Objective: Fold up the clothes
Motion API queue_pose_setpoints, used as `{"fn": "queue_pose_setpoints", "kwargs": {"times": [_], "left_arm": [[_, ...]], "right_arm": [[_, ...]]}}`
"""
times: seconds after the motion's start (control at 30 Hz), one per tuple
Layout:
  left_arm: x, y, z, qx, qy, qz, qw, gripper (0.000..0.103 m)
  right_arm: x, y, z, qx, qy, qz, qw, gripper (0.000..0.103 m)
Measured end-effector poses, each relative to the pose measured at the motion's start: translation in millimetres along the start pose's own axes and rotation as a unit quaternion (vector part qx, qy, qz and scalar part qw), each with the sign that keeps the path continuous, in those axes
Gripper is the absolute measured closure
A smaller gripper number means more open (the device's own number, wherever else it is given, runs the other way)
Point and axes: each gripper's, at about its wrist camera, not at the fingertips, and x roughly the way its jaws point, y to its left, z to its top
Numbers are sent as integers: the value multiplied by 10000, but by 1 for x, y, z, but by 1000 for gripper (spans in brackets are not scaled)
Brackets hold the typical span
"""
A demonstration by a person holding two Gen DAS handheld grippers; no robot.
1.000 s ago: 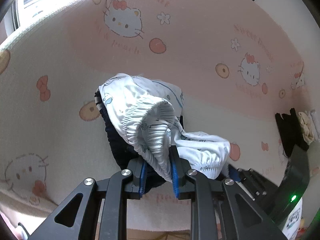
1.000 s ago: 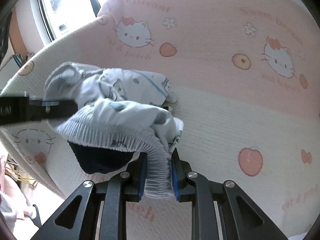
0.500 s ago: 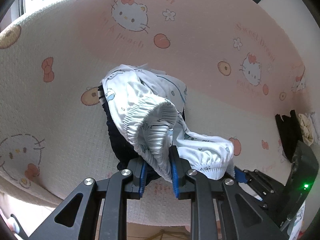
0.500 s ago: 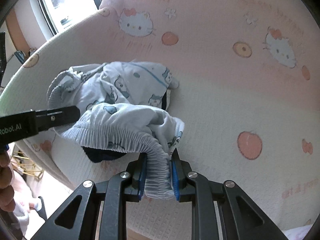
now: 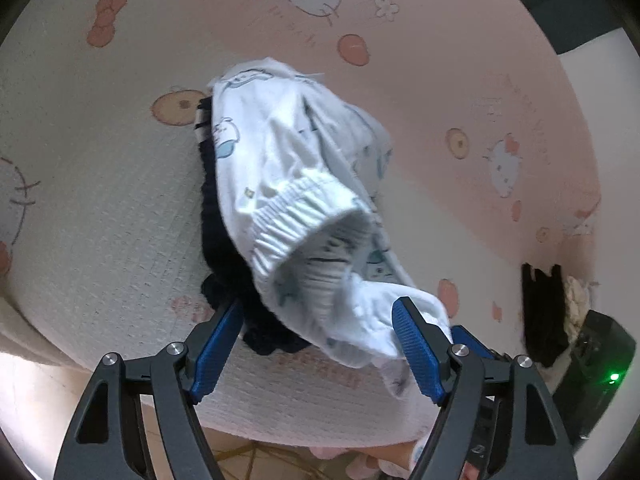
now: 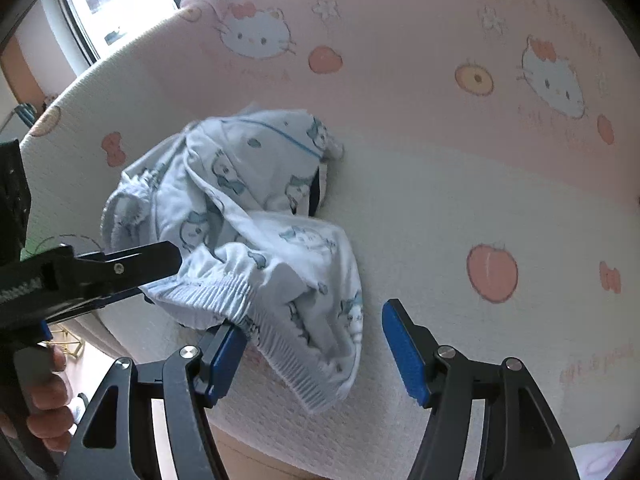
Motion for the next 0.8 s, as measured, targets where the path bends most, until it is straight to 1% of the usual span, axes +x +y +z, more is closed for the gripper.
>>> {"fn": "queue_pose_setpoints", "kwargs": {"times": [0.07, 0.13, 0.2, 0.27, 0.3, 0.33, 0.4, 0.43, 0.47, 0.5, 0.6, 0.63, 0.73, 0.8], "left_arm": [[1, 0, -2, 35, -126, 77, 9999, 27], [9, 2, -4, -38, -139, 67, 9999, 27], [24, 10, -8, -265, -43, 43, 9996, 27], [39, 19, -13, -544, 41, 20, 9985, 27], [41, 22, -17, -662, -64, -55, 9978, 25], [40, 23, -21, -741, -243, -171, 9968, 19], [39, 23, -25, -813, -414, -255, 9955, 17], [40, 23, -27, -842, -445, -320, 9949, 12], [42, 23, -28, -883, -462, -413, 9942, 3], [43, 23, -30, -877, -517, -487, 9936, 0], [43, 18, -36, -765, -732, -473, 9933, 0], [43, 15, -36, -667, -709, -450, 9942, 0], [44, 7, -33, -308, -477, -364, 9977, 0], [42, 7, -29, -455, -402, -368, 9975, 2]], "right_arm": [[6, -4, 1, 115, 171, 56, 9998, 37], [10, -8, 2, 219, 268, 129, 9993, 37], [12, -11, 3, 241, 305, 68, 9992, 35], [16, -13, 2, 174, 348, -91, 9992, 33], [19, -13, 1, 144, 376, -152, 9991, 33], [20, -15, 0, 149, 412, -160, 9989, 33], [23, -19, -2, 258, 466, -71, 9986, 33], [25, -20, -3, 335, 496, -2, 9982, 33], [26, -22, -3, 418, 522, 59, 9977, 33], [28, -23, -3, 496, 544, 116, 9972, 33], [32, -24, -3, 631, 566, 252, 9961, 32], [33, -24, -3, 635, 578, 273, 9959, 32], [36, -22, -5, 563, 610, 257, 9962, 32], [38, -20, -6, 508, 551, 270, 9968, 32]]}}
